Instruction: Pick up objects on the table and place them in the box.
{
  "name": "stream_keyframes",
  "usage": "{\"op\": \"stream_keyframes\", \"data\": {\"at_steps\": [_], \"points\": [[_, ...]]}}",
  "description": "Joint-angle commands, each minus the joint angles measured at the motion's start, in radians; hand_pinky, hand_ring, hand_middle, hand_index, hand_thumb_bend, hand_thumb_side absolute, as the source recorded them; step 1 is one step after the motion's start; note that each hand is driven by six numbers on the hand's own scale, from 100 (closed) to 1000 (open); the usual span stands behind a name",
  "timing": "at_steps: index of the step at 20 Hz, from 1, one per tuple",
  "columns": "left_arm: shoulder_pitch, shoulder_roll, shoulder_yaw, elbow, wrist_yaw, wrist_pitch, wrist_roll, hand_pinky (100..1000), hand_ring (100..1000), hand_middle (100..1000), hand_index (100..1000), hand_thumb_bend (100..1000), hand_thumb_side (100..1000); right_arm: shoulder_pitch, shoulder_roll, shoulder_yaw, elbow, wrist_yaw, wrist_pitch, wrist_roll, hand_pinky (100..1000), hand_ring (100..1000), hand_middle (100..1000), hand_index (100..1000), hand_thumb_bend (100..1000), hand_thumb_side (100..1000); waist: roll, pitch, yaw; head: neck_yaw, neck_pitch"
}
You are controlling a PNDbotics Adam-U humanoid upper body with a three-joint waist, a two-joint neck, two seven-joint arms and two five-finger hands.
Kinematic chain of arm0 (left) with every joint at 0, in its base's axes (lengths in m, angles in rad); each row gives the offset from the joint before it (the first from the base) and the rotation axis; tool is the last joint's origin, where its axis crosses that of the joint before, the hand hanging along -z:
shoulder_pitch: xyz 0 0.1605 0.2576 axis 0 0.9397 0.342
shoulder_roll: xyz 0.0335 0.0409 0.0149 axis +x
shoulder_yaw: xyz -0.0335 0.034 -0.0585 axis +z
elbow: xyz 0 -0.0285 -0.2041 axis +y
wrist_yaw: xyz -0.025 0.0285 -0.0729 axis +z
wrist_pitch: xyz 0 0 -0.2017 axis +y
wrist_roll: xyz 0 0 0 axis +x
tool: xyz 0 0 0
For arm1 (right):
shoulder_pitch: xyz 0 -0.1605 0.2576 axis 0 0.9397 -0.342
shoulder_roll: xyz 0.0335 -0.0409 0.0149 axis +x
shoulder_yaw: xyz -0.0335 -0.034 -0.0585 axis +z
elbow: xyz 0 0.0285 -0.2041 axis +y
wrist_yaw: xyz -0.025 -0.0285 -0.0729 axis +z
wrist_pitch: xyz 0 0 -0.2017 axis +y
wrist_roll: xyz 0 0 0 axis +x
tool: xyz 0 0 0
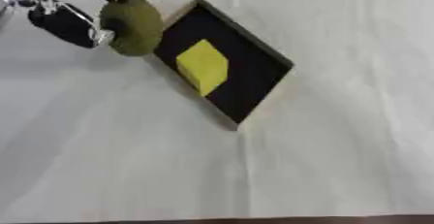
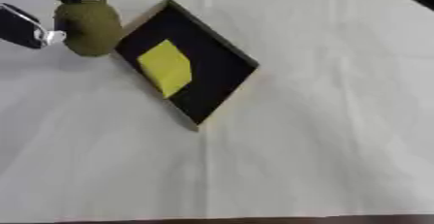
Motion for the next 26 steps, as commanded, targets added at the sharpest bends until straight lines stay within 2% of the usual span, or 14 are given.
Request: {"op": "stream_keyframes", "data": {"at_steps": [1,4,7,11,12,13,14,15,17,18,20,26], "points": [[-0.048,-0.032,0.006,0.078,-0.020,-0.012,0.047,725,621,543,657,236,100,-0.019,-0.018,-0.008,-0.014,-0.007,-0.003,0.008,801,696,647,794,100,675,0.004,-0.020,-0.007,0.012,-0.016],[-0.077,-0.072,-0.004,0.160,-0.041,-0.039,0.094,726,620,539,654,239,100,-0.029,-0.017,-0.006,-0.014,-0.009,-0.004,0.011,801,696,646,793,100,679,0.009,-0.014,-0.018,0.022,-0.023],[-0.089,-0.091,0.005,0.188,-0.055,-0.056,0.132,725,620,541,655,251,100,-0.031,-0.017,-0.003,-0.014,-0.009,-0.004,0.015,801,695,645,793,100,683,0.013,-0.010,-0.022,0.025,-0.028],[-0.086,-0.084,0.025,0.158,-0.054,-0.046,0.146,761,681,604,740,369,105,-0.026,-0.015,-0.008,-0.014,-0.014,0.002,0.010,800,693,643,792,100,687,0.017,-0.008,-0.020,0.019,-0.029],[-0.084,-0.081,0.030,0.144,-0.054,-0.042,0.146,796,741,671,799,408,197,-0.026,-0.015,-0.009,-0.014,-0.016,0.003,0.009,800,693,643,792,100,684,0.017,-0.010,-0.019,0.019,-0.027],[-0.080,-0.076,0.036,0.127,-0.051,-0.039,0.148,808,758,694,815,415,237,-0.025,-0.015,-0.010,-0.014,-0.017,0.003,0.008,800,693,643,792,100,683,0.017,-0.012,-0.018,0.018,-0.023],[-0.076,-0.071,0.043,0.109,-0.046,-0.033,0.154,827,783,726,837,430,332,-0.025,-0.015,-0.012,-0.014,-0.019,0.002,0.007,800,693,643,792,100,681,0.016,-0.014,-0.016,0.019,-0.019],[-0.071,-0.065,0.050,0.090,-0.039,-0.027,0.164,837,798,745,848,434,390,-0.024,-0.015,-0.013,-0.014,-0.020,0.001,0.006,800,694,643,792,100,679,0.015,-0.017,-0.014,0.020,-0.015],[-0.058,-0.048,0.063,0.046,-0.015,-0.014,0.197,861,834,795,875,398,518,-0.023,-0.015,-0.015,-0.014,-0.022,-0.001,0.005,801,694,644,792,100,675,0.013,-0.022,-0.010,0.024,-0.010],[-0.049,-0.037,0.070,0.021,-0.001,-0.005,0.218,863,839,806,882,371,549,-0.021,-0.015,-0.016,-0.014,-0.023,-0.003,0.004,801,695,644,793,100,672,0.012,-0.025,-0.008,0.025,-0.009],[-0.027,-0.009,0.086,-0.043,0.028,0.018,0.273,864,840,812,887,338,584,-0.017,-0.016,-0.019,-0.014,-0.024,-0.007,0.002,801,695,645,793,100,666,0.008,-0.030,-0.003,0.023,-0.006],[0.079,0.107,0.150,-0.262,0.162,0.109,0.472,853,827,794,878,324,540,0.006,-0.009,-0.040,-0.014,-0.023,-0.026,-0.026,800,694,645,793,100,646,-0.006,-0.041,0.010,0.007,0.008]]}}
